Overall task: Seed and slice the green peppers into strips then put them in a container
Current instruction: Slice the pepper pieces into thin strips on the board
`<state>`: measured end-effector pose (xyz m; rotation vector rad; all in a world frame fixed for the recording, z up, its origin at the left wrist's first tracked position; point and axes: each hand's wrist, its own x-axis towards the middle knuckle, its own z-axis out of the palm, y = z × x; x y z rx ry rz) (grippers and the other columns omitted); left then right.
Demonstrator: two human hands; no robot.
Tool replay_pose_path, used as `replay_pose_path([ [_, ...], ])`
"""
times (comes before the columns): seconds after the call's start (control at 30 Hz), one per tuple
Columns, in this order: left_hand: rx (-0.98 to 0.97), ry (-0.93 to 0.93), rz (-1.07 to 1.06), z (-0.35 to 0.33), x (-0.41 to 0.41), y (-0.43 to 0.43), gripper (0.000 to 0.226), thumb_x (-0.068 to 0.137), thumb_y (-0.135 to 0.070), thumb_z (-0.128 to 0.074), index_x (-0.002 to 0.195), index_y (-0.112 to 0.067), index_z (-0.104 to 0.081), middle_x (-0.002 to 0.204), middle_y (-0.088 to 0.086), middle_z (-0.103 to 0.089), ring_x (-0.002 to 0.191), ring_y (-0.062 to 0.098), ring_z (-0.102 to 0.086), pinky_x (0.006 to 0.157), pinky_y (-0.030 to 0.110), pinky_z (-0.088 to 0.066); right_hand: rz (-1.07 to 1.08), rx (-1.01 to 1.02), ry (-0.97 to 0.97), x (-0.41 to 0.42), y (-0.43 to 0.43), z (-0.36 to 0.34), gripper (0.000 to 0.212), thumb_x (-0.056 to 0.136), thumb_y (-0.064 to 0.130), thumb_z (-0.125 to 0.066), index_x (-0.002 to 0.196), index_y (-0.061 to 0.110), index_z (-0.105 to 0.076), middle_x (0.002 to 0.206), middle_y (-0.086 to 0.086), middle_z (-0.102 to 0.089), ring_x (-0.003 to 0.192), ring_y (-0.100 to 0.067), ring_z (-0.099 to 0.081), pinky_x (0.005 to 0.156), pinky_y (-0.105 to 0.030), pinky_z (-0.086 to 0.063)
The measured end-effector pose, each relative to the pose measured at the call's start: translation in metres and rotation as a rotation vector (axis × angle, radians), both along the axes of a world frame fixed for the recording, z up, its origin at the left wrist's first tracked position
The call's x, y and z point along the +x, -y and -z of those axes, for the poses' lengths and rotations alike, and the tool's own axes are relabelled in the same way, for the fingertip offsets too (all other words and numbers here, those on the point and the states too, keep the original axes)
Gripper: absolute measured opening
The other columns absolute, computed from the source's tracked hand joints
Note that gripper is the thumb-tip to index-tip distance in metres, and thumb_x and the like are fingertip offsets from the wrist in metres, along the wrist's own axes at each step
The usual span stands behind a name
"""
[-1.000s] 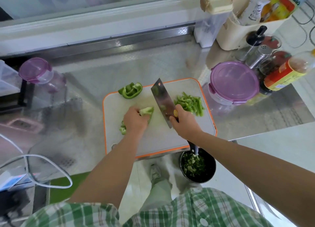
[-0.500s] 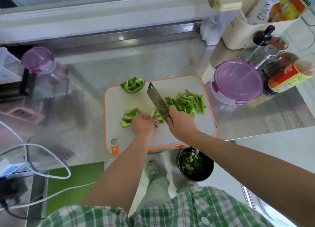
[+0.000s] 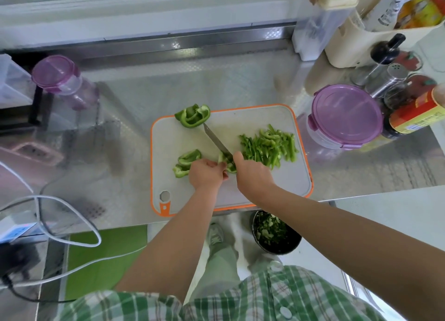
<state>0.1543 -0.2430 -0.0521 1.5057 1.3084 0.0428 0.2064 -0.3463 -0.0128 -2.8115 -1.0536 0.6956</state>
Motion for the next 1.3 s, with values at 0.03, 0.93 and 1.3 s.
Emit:
replay_pose_path([
  [0.03,0.001,0.004,0.001,0.001,0.0,0.0,0.025,0.082,-0.019,-0.078,0.07,-0.01,-0.058,0.058,0.0,-0.066,0.056,0.015,-0.07,0.063,0.027,-0.053,-0.001,0.002,0.012,0.001,-0.002,0.003,0.031,0.085,-0.006,-0.043,0.107,0.013,-0.031,0.063,0.0,-0.039,0.048,-0.016,-0.036,0.042,-0.029,-0.025],
  [0.93,-0.033,-0.009,-0.004,0.001,-0.003,-0.002,0.018,0.085,-0.016,-0.076,0.084,-0.005,-0.061,0.065,0.002,-0.068,0.047,0.01,-0.065,0.057,0.022,-0.054,-0.001,0.064,-0.076,0.006,0.0,0.001,0.015,0.094,0.004,-0.042,0.102,0.013,-0.032,0.066,-0.001,-0.041,0.051,-0.017,-0.039,0.043,-0.029,-0.024],
  [1.3,-0.079,0.03,-0.044,0.002,-0.004,-0.003,0.024,0.082,-0.01,-0.078,0.071,-0.007,-0.057,0.061,0.004,-0.067,0.05,0.016,-0.066,0.07,0.035,-0.061,0.081,0.279,-0.107,0.015,0.009,0.007,0.012,0.098,0.016,-0.041,0.105,0.007,-0.036,0.065,-0.003,-0.043,0.056,-0.028,-0.046,0.047,-0.031,-0.03],
])
